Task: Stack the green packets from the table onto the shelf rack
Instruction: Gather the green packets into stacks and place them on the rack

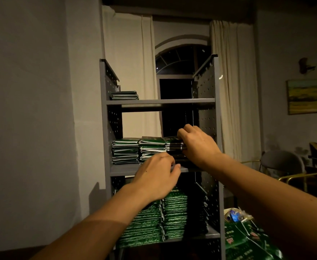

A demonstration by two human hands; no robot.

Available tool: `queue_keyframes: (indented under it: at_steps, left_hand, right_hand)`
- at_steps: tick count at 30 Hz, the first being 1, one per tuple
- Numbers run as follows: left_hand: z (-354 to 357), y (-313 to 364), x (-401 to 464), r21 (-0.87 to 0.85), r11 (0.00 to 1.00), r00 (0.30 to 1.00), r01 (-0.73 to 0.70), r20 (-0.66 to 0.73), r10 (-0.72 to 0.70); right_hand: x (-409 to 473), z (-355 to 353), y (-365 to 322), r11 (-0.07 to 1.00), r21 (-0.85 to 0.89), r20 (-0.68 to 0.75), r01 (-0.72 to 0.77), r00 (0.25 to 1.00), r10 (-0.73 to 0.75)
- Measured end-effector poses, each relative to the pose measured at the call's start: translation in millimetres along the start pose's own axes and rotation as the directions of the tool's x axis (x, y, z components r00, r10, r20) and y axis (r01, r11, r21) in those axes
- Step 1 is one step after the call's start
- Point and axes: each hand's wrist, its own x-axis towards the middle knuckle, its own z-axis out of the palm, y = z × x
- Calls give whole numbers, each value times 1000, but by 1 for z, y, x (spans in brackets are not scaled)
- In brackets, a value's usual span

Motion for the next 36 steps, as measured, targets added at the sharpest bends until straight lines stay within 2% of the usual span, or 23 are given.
queue_keyframes:
  at_steps: [8,13,17,24,31,33,36]
  left_hand:
    - [-15,17,-33,-42,999,995,4,-96,-8]
    - [-28,37,-73,-44,999,998,20,-50,-22]
    - [-41,54,-109,-52,998,999,27,-43,-29]
    - [-65,67,-177,-65,993,993,100,-48,-103]
    - [-66,57,-243,-71,976,978,208,-18,-210]
    - [-58,52,-261,-77,967,970,245,4,-245]
    - [-41,36,-294,-87,957,961,275,64,-270]
  right_hand:
    - [-39,-55,-13,995,95,18,-29,999,27]
    - [-84,-82,-27,992,103,143,-78,988,63]
    - [-120,-100,-46,981,181,218,-75,975,34]
    - [-174,-118,-89,943,328,187,-59,982,-3]
    - [-218,-103,-130,902,424,276,-79,960,-46]
    - [-231,-92,-142,888,447,344,-102,937,-65]
    - [-254,-68,-163,853,495,495,-167,860,-119]
